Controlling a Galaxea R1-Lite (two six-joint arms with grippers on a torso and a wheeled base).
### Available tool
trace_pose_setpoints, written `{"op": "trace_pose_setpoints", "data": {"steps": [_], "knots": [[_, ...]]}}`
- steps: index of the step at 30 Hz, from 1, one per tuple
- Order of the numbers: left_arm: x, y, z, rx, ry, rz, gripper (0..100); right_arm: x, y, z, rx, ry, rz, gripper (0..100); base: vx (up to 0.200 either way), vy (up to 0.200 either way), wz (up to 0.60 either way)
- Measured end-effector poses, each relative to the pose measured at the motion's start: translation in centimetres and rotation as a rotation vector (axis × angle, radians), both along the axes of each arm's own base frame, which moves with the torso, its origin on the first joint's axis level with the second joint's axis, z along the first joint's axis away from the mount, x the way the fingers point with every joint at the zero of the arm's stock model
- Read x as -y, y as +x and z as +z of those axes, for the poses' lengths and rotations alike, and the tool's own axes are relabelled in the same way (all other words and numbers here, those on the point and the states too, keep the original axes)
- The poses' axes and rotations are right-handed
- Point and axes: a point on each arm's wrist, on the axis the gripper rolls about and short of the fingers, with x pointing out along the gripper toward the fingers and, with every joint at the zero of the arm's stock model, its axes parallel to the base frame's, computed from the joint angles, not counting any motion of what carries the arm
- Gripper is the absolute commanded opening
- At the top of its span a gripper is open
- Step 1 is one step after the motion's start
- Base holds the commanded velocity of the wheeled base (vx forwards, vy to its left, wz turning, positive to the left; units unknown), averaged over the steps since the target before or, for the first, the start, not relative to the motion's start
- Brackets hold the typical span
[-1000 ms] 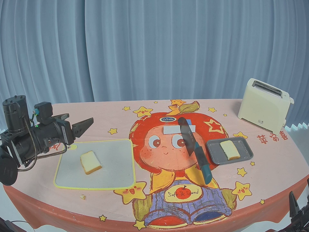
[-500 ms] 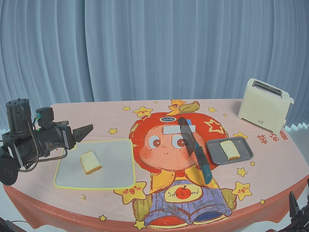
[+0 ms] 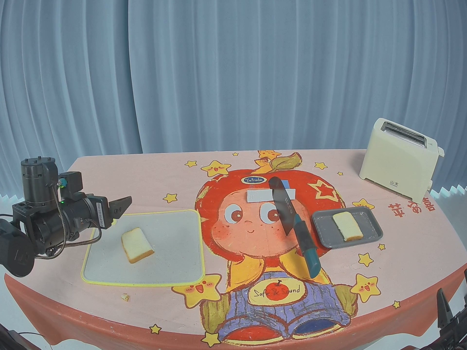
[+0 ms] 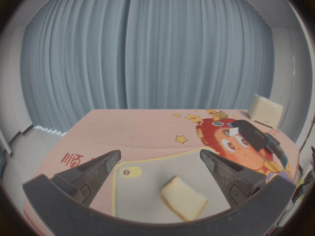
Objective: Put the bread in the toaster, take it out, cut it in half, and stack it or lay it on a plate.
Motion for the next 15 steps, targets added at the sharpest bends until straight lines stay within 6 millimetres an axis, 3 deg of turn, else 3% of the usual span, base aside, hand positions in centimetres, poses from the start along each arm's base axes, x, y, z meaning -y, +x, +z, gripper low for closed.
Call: {"op": "trace_pose_setpoints", "data": {"steps": [8, 15], "knots": [[-1.7, 0.2, -2.8, -0.113, 0.035, 0.101, 100, 0.0, 0.0, 0.0, 0.000, 0.000, 0.000, 100, 0.000, 0.000, 0.00], [-1.9, -0.2, -4.5, -0.186, 0.048, 0.109, 100, 0.0, 0.0, 0.0, 0.000, 0.000, 0.000, 100, 0.000, 0.000, 0.00]]}}
